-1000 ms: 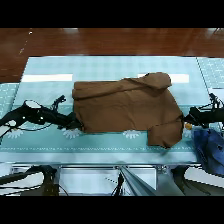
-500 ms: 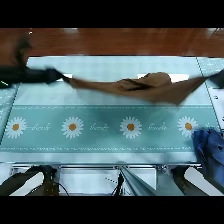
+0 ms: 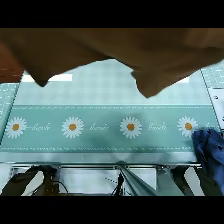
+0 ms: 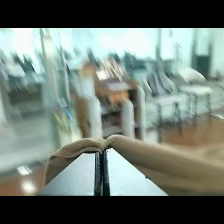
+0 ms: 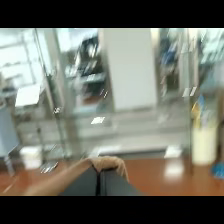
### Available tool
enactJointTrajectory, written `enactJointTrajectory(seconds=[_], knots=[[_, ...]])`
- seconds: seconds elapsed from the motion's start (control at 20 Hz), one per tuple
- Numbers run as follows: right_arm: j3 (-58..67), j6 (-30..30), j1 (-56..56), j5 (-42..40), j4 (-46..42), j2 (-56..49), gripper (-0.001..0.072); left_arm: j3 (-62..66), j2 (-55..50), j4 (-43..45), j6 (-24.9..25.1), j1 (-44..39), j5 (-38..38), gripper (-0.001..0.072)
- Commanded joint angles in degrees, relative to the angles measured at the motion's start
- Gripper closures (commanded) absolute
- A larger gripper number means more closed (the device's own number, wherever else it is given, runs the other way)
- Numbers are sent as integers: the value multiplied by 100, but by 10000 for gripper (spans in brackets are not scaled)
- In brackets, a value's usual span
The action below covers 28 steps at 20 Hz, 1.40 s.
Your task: Fold the shirts.
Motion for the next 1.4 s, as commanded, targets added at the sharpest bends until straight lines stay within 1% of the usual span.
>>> enactJointTrajectory(seconds=[0.0, 0.1, 0.2, 0.3, 0.35, 0.45, 0.55, 0.65, 0.75, 0.8, 0.9, 1.0, 1.15, 1.25, 1.35], knots=[[564, 1086, 0, 125, -1196, 625, 689, 654, 546, 1545, -813, 22, -577, 691], [564, 1375, 0, 227, -1493, 979, 689, 654, 874, 2527, -1451, 22, -1097, 691], [564, 1639, 4, 479, -1670, 1202, 689, 654, 1145, 2981, -1755, 24, -1738, 691], [564, 1766, 284, 876, -2024, 1263, 689, 660, 1314, 3285, -1784, 63, -2358, 692], [564, 1766, 481, 1279, -2310, 1255, 689, 660, 1340, 3388, -1797, 96, -2697, 692], [564, 1759, 870, 2275, -3322, 1193, 689, 647, 1290, 3449, -2017, 153, -3635, 692], [564, 1602, 1443, 3049, -4293, 1045, 690, 518, 1180, 3447, -2041, 153, -4435, 692], [562, 1453, 2081, 3604, -4830, 752, 690, 227, 1038, 3447, -2063, 151, -5034, 692], [562, 1436, 2614, 4057, -5014, 282, 690, -302, 946, 3421, -2124, 151, -5056, 692], [562, 1436, 2817, 4146, -5010, 0, 690, -614, 870, 3425, -2127, 151, -5047, 692], [562, 1438, 3147, 3980, -4996, -678, 690, -1276, 697, 3427, -2122, 151, -4868, 691], [562, 1440, 3314, 3661, -4983, -1394, 690, -1969, 487, 3425, -2105, 151, -4350, 691], [562, 1445, 3418, 2997, -4885, -2559, 689, -2835, -74, 3421, -2052, 151, -3272, 691], [562, 1456, 3416, 2378, -4719, -3233, 690, -3141, -643, 3388, -2033, 149, -2555, 691], [562, 1458, 3416, 1749, -4621, -3801, 690, -3200, -1355, 3141, -1810, 136, -2039, 691]])
